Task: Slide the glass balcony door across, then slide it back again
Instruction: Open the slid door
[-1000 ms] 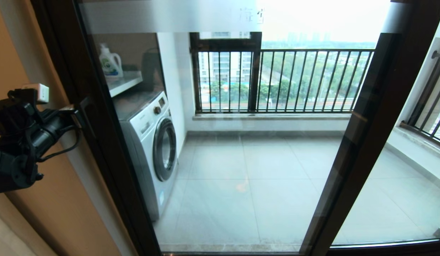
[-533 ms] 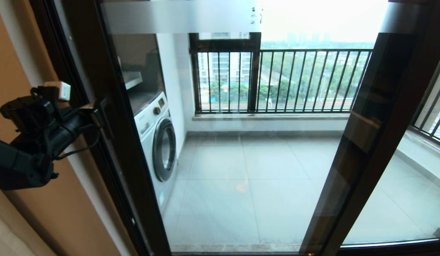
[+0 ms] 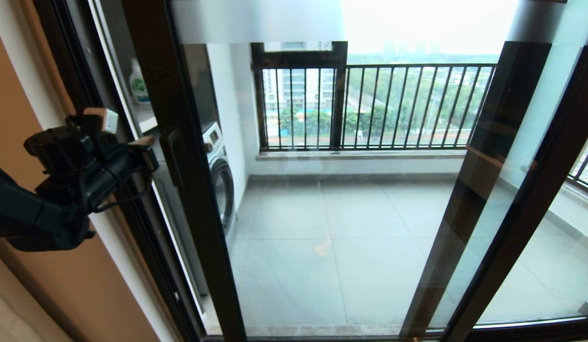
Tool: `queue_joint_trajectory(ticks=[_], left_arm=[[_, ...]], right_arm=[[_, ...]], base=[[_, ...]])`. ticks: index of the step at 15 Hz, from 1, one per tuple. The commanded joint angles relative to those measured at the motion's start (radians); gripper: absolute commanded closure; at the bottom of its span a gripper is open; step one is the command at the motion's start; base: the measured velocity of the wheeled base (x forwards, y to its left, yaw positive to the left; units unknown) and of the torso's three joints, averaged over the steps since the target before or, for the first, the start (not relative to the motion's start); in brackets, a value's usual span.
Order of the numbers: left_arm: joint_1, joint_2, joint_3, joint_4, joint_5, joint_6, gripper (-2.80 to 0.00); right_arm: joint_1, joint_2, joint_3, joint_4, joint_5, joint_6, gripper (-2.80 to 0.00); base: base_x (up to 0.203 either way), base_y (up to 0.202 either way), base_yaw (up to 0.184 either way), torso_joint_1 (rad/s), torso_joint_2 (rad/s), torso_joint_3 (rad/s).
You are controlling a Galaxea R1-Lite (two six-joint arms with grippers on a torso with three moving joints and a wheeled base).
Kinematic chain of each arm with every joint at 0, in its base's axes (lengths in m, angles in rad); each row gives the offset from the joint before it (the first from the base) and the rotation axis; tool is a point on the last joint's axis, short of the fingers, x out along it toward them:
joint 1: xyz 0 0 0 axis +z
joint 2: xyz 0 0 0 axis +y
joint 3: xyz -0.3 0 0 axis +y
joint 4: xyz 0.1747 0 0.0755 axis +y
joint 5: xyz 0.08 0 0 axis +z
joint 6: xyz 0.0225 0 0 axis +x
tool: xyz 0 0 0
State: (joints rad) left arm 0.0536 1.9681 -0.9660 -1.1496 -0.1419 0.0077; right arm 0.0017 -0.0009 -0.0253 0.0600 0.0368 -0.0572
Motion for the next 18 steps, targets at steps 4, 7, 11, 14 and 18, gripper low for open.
queue_joint_trajectory(ticks=[4, 7, 11, 14, 18], left_arm=[[-0.090, 0.032, -0.066, -0.003, 0.083, 0.009, 0.00], [-0.132, 0.041, -0.088, 0.001, 0.104, 0.015, 0.00], [-0.175, 0.044, -0.089, 0.004, 0.105, 0.031, 0.00], [-0.205, 0.043, -0.103, 0.004, 0.108, 0.034, 0.00], [-0.230, 0.055, -0.112, 0.004, 0.123, 0.034, 0.00]], right_arm=[[0.000, 0.001, 0.001, 0.000, 0.000, -0.001, 0.00], [0.000, 0.000, 0.001, 0.000, 0.000, -0.001, 0.00], [0.001, 0.001, 0.000, 0.000, 0.001, -0.001, 0.00], [0.000, 0.001, -0.001, 0.000, 0.001, -0.001, 0.00], [0.000, 0.001, 0.000, 0.000, 0.000, -0.001, 0.00]], base=[[0.000, 0.000, 0.000, 0.000, 0.00, 0.000], [0.000, 0.000, 0.000, 0.000, 0.00, 0.000], [0.000, 0.000, 0.000, 0.000, 0.00, 0.000], [0.000, 0.000, 0.000, 0.000, 0.00, 0.000], [0.000, 0.000, 0.000, 0.000, 0.00, 0.000]])
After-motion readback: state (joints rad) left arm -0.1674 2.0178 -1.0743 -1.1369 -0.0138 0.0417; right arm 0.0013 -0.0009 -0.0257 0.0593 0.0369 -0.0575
